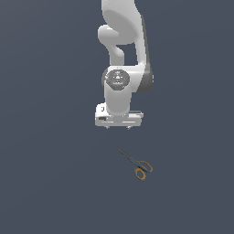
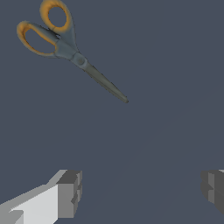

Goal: Pick up the object and move it to a goal position.

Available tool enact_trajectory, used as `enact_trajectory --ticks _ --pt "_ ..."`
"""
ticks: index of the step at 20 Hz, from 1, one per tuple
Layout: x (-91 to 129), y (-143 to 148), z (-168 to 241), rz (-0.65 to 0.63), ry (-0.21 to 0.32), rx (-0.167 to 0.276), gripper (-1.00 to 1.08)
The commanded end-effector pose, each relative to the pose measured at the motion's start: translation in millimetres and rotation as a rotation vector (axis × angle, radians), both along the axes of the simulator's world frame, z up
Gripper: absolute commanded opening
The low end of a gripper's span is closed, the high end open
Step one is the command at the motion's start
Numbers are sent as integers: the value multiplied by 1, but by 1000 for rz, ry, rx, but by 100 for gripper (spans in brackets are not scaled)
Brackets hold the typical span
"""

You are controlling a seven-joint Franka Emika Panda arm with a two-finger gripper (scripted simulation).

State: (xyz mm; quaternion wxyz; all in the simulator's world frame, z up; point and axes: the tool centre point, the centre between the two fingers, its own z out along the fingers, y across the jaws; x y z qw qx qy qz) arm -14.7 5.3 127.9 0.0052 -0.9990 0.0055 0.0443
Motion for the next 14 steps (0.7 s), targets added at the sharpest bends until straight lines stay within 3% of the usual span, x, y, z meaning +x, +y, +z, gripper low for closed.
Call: enact_trajectory --ticks 1,14 --pt "1 0 0 3 0 0 100" --pt "38 22 -18 193 -24 1 100"
